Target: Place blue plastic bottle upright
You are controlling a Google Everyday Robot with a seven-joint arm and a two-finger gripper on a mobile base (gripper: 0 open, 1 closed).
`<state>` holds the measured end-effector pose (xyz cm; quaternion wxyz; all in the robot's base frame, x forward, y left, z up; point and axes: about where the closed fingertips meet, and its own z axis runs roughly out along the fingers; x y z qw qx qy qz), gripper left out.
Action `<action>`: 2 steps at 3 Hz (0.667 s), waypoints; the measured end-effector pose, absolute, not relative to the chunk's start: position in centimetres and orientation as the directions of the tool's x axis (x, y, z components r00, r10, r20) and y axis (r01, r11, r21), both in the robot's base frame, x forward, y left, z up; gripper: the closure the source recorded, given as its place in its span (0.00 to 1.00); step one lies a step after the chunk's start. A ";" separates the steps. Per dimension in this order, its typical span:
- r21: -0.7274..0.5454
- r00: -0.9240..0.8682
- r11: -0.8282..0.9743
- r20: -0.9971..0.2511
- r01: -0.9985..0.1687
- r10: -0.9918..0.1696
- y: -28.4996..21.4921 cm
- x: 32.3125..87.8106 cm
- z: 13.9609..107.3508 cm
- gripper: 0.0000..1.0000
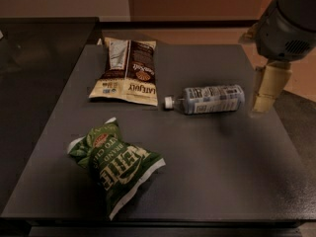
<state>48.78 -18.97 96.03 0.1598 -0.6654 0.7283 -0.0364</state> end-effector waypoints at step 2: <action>-0.209 0.086 -0.056 -0.136 -0.976 -0.987 -14.6 51.4 92.5 0.00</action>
Offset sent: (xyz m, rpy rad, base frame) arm 0.0318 0.0670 -0.0592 -0.0758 0.1203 0.2523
